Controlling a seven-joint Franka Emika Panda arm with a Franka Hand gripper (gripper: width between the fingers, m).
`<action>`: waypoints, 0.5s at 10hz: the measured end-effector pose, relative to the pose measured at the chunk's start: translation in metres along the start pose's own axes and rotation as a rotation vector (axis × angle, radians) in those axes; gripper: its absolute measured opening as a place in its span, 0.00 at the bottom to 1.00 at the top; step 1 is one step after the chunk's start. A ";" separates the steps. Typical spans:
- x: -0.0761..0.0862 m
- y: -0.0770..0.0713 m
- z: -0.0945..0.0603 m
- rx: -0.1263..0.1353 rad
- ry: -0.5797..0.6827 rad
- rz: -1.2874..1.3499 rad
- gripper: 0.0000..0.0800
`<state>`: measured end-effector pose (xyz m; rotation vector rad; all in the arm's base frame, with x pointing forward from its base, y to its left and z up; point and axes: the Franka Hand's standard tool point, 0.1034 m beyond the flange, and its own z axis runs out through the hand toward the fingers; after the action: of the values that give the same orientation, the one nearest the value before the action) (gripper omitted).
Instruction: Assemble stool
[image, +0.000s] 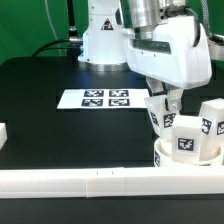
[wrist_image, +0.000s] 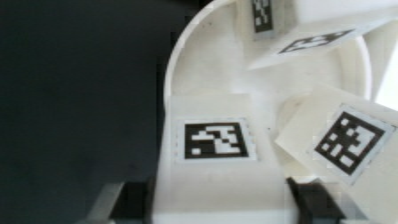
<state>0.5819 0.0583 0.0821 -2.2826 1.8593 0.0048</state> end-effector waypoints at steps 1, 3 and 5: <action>-0.003 0.000 0.000 -0.005 -0.012 0.137 0.42; -0.010 0.003 0.001 -0.043 -0.029 0.344 0.42; -0.013 0.003 0.001 -0.051 -0.035 0.473 0.42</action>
Offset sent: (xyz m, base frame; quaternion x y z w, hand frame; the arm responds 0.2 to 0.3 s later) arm -0.0055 -0.0031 0.0030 -0.0331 0.0107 0.2424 0.9695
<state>0.5766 0.0701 0.0822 -1.8016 2.3526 0.1600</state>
